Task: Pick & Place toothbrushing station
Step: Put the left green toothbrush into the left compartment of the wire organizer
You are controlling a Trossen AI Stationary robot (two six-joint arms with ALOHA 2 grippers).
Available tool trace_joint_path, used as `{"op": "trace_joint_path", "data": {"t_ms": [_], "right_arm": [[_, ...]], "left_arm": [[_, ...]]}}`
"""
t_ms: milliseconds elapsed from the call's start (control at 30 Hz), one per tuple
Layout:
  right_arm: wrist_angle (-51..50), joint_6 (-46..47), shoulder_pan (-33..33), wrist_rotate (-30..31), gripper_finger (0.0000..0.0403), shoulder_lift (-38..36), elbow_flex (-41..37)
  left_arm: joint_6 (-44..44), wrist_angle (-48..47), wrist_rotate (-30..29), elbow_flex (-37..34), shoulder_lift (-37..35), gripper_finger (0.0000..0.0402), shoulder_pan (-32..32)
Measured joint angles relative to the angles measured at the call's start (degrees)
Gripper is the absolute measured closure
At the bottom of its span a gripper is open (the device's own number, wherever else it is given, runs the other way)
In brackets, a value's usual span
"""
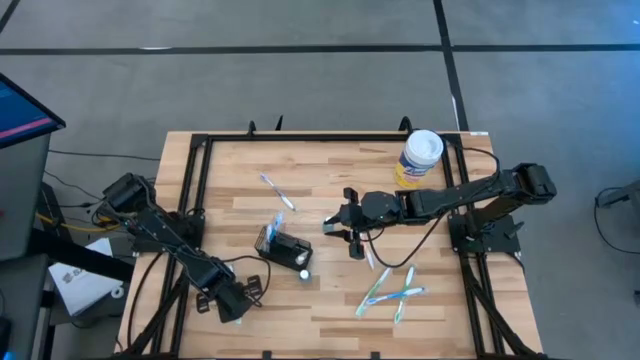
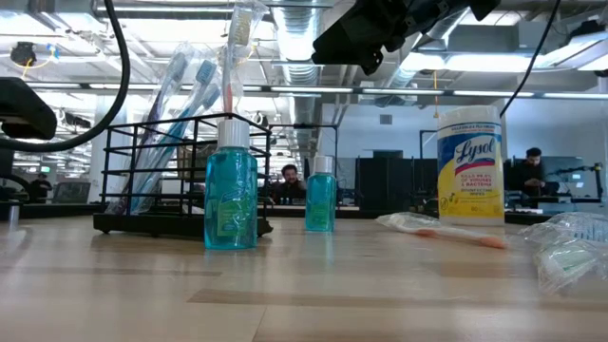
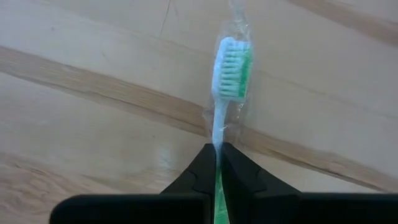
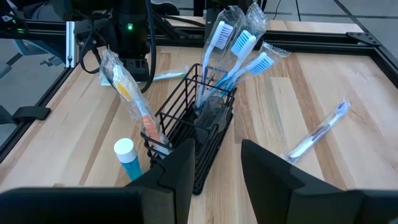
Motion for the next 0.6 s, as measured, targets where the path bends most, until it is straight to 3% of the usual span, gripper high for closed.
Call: {"op": "trace_joint_path", "data": {"t_ms": [167,600], "right_arm": [[0.0,0.0,0.0,0.0,0.0281,0.0,0.0],[0.0,0.0,0.0,0.0,0.0281,0.0,0.0]], "left_arm": [[0.0,0.1,-0.9,0.0,-2.3,0.0401,0.0],[-2.4,5.9,-6.9,0.0,-16.2,0.0401,0.0]]}}
